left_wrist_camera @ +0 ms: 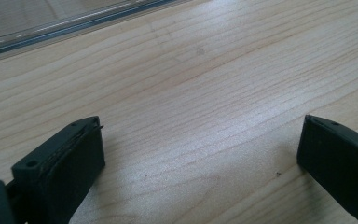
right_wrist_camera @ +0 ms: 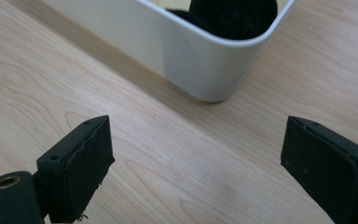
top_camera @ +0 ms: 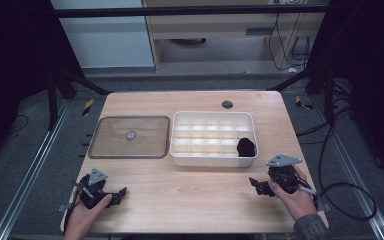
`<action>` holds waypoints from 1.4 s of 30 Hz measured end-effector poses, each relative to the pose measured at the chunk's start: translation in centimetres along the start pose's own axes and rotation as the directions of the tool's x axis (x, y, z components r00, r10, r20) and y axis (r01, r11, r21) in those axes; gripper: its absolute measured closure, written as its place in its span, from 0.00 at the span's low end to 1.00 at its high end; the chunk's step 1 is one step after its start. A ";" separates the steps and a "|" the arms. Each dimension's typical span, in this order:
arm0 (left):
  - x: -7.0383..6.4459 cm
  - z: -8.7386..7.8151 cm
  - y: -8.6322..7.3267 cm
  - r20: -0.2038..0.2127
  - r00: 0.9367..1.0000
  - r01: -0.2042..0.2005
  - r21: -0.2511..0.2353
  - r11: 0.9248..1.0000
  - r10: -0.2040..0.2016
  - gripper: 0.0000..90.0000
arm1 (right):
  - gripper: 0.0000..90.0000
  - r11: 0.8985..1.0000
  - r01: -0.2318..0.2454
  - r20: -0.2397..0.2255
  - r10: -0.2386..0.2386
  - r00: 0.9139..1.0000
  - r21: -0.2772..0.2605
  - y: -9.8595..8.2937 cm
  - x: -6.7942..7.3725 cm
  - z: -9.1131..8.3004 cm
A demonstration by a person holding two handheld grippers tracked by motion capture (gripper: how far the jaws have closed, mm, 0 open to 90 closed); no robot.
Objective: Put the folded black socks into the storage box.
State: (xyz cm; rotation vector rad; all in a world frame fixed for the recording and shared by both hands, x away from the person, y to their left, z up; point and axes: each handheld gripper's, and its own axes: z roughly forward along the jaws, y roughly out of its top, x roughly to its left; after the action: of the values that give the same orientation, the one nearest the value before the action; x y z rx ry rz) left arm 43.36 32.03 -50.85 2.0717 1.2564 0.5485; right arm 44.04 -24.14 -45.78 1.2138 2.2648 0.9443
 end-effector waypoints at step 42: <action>0.0 0.0 0.0 0.002 1.000 0.001 -0.004 1.000 -0.001 0.00 | 0.09 1.000 -0.015 0.007 0.015 1.000 -0.011 -3.4 1.5 4.0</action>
State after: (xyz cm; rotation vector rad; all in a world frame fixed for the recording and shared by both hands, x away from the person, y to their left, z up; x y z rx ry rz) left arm 43.35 32.01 -50.88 2.0684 1.2541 0.5478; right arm 43.80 -22.73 -51.04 1.2291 2.2451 0.9555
